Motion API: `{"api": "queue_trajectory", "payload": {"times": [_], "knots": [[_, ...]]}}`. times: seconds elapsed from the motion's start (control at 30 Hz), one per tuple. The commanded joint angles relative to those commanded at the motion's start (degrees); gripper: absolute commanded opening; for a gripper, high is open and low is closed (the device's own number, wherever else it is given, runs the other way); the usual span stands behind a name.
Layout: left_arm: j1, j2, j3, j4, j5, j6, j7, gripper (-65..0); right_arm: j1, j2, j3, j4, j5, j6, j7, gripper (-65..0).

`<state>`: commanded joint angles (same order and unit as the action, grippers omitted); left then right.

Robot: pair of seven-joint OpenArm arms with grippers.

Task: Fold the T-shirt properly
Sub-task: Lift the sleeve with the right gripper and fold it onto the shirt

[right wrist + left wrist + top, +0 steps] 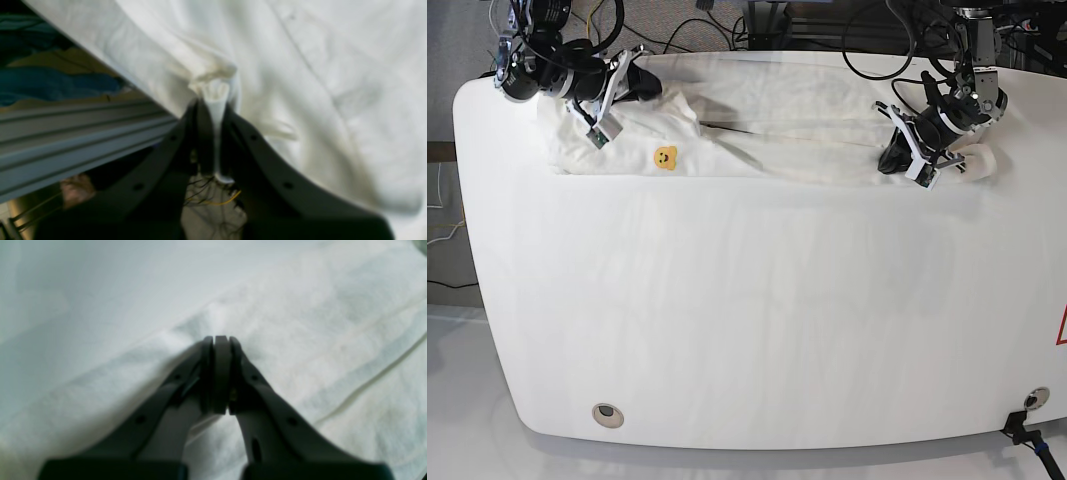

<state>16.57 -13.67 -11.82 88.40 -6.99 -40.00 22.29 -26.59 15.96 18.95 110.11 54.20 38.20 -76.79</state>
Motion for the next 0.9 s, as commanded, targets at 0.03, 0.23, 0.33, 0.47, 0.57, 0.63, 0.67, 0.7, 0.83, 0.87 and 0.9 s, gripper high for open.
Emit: {"api": "queue_trajectory", "payload": {"times": [0.03, 0.23, 0.33, 0.47, 0.57, 0.63, 0.67, 0.7, 0.83, 0.87, 0.9], "knots": [[0.0, 0.0, 0.0, 0.0, 0.0, 0.0, 0.0, -65.0, -0.35, -0.09, 0.0, 0.0, 0.0, 0.0, 0.0, -57.6], [0.0, -0.09, 0.0, 0.0, 0.0, 0.0, 0.0, -65.0, -0.18, 0.0, 0.0, -0.18, -0.18, -0.09, 0.0, -33.6], [0.0, -0.09, 0.0, 0.0, 0.0, 0.0, 0.0, -65.0, -0.26, 0.44, 0.0, -0.18, -0.18, -0.09, 0.0, -28.0], [0.0, -0.09, 0.0, 0.0, 0.0, 0.0, 0.0, -65.0, -1.93, 4.04, -0.09, 0.09, 0.0, -0.09, 0.0, -28.3], [-0.09, -0.97, 0.0, 0.09, 0.0, 0.0, 0.0, -65.0, -3.78, 5.63, 0.09, 0.26, 0.0, 0.09, 0.0, -28.3], [-0.09, -1.14, 0.0, 0.09, 0.0, 0.0, 0.0, -65.0, -5.19, 5.98, 0.09, 0.26, 0.0, 0.26, 0.0, -28.3], [-0.44, -1.14, 0.0, 0.09, 0.0, 0.0, 0.0, -65.0, -5.63, 5.98, 0.09, 0.26, 0.0, 0.26, 0.0, -28.3], [-0.7, -1.14, 0.0, 0.0, 0.0, 0.0, 0.0, -65.0, -5.89, 5.98, 0.18, 0.26, 0.0, 0.26, 0.0, -28.3], [-0.79, -1.14, 0.0, 0.0, 0.0, 0.0, 0.0, -65.0, -4.75, 5.89, 0.26, 0.26, -0.09, 0.0, 0.0, -28.3], [-0.79, -1.14, 0.0, 0.0, 0.0, 0.0, 0.0, -65.0, -4.22, 6.07, 0.26, 0.26, -0.26, 0.0, 0.0, -28.3], [-0.79, -1.14, 0.0, 0.0, 0.0, 0.0, 0.0, -65.0, -3.96, 6.33, 0.26, 0.09, -0.35, -0.09, 0.0, -28.3]]}}
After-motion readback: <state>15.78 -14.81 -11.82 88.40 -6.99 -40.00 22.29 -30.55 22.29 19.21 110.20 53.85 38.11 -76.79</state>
